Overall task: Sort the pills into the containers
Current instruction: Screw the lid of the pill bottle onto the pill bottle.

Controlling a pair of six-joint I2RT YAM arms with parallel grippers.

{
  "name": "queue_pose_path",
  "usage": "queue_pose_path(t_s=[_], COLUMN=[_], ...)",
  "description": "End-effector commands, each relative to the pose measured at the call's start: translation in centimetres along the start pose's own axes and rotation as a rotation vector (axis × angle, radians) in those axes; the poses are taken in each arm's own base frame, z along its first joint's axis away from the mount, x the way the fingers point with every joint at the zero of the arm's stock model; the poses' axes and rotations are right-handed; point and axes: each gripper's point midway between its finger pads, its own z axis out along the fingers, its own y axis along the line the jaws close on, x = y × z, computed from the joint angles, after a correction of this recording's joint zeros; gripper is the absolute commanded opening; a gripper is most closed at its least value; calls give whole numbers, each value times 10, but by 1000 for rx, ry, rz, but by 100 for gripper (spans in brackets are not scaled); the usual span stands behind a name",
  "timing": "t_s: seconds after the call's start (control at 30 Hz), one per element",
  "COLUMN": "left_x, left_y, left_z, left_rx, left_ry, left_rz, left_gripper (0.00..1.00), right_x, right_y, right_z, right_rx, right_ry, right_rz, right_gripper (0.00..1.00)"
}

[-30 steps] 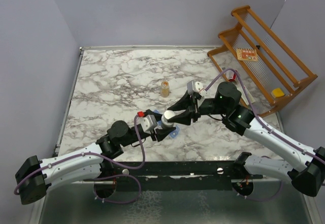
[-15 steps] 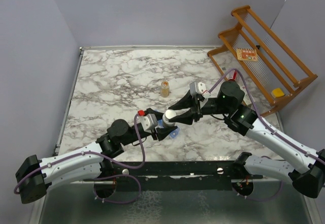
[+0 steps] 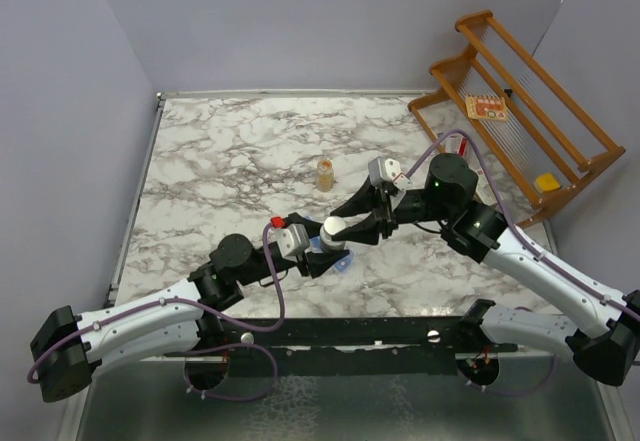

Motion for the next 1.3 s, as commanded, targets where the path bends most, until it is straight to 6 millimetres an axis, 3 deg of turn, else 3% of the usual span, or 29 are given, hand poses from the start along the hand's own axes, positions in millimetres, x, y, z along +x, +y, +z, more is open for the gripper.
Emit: queue_pose_path(t_s=[0.0, 0.47, 0.93, 1.27], left_x=[-61, -75, -75, -80], left_y=[-13, -10, -11, 4], left_z=[0, -10, -9, -5], left_rx=[83, 51, 57, -19], left_ry=[-187, -231, -220, -223], left_rz=[68, 79, 70, 102], left_gripper=[0, 0, 0, 0], right_x=[19, 26, 30, 42], right_y=[3, 1, 3, -11], right_z=[2, -1, 4, 6], right_rx=[-28, 2, -29, 37], right_ry=[77, 96, 88, 125], right_rz=[81, 77, 104, 116], right_gripper=[1, 1, 1, 1])
